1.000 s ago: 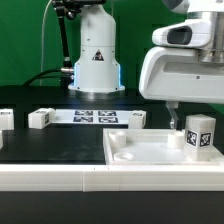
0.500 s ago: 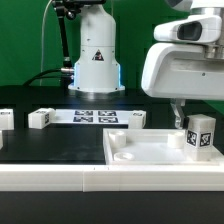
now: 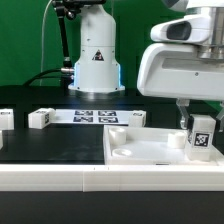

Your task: Assemble one leg

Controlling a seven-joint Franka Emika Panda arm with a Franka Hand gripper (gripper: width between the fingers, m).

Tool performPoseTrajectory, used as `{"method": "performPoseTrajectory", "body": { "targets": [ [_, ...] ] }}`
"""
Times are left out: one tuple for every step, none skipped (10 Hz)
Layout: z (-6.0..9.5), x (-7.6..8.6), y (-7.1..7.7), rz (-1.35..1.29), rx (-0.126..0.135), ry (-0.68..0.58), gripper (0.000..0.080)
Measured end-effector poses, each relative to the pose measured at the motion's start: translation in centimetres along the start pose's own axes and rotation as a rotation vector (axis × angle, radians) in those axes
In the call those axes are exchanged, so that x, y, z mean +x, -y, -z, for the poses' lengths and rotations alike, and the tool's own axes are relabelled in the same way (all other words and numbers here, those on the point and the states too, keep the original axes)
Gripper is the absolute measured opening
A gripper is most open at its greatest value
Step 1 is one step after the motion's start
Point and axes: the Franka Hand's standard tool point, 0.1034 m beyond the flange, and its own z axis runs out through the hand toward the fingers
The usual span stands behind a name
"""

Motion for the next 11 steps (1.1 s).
{"method": "performPoseTrajectory", "body": {
  "targets": [
    [-0.1, 0.2, 0.0, -0.114, 0.008, -0.019, 0.0291],
    [-0.1, 0.3, -0.4, -0.208, 0.008, -0.032, 0.0291],
    [-0.1, 0.3, -0.9, -0.296, 0.0, -0.033, 0.0291],
    [-0.1, 0.2, -1.3, -0.415, -0.014, -0.042, 0.0292],
    [-0.1, 0.1, -1.9, -0.505, -0.032, -0.053, 0.0302],
    [-0.1, 0.1, -2.3, -0.549, -0.048, -0.059, 0.0302],
    [-0.1, 0.1, -2.8, -0.601, -0.062, -0.064, 0.031],
    [-0.1, 0.3, -3.1, -0.618, -0.064, -0.067, 0.031],
    [-0.2, 0.3, -3.2, -0.62, -0.065, -0.067, 0.0317],
    [-0.2, 0.3, -3.2, -0.619, -0.065, -0.067, 0.0317],
    [-0.2, 0.3, -3.2, -0.619, -0.065, -0.066, 0.0509]
  ]
}}
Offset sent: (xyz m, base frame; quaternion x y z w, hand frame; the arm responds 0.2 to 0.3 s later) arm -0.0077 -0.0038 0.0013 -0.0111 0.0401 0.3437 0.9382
